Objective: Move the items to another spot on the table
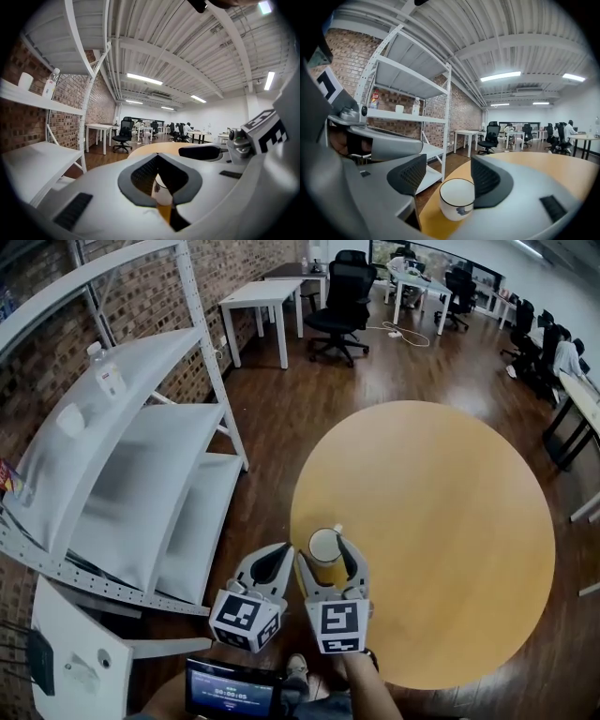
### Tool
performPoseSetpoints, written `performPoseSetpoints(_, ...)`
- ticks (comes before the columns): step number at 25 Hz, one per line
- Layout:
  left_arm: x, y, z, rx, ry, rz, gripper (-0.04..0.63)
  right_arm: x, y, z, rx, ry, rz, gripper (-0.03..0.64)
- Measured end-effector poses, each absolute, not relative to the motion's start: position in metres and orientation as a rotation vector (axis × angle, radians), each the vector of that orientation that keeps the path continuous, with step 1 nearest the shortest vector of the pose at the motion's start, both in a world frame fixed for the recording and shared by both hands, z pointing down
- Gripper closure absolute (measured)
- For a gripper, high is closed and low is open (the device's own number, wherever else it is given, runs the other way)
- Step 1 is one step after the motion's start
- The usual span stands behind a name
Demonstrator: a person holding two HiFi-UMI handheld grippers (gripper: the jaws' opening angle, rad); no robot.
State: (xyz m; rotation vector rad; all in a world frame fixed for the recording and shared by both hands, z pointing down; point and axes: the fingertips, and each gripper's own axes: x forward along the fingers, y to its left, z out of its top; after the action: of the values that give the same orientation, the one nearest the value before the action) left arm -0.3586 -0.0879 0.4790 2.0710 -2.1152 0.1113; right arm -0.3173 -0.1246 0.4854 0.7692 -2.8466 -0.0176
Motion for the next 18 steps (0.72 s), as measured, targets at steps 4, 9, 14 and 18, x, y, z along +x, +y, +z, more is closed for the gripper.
performPoseSetpoints(4,-0.362,-0.094,0.487,2.066,-2.101,0.130,0.591,-0.318,-0.135,0.509,0.802,-2.808,0.019,0.224)
performPoseSetpoints(9,-0.368,-0.102,0.495,2.063,-2.089,0.144,0.591,-0.323,-0.146,0.529,0.829,-2.780,0.054,0.202)
performPoseSetpoints(14,-0.369,-0.108,0.509,2.045,-2.079,0.150,0.591,-0.325,-0.157,0.547,0.858,-2.766,0.078,0.154)
performPoseSetpoints(18,-0.368,-0.112,0.520,2.045,-2.058,0.165,0.591,-0.327,-0.163,0.564,0.874,-2.759,0.116,0.150)
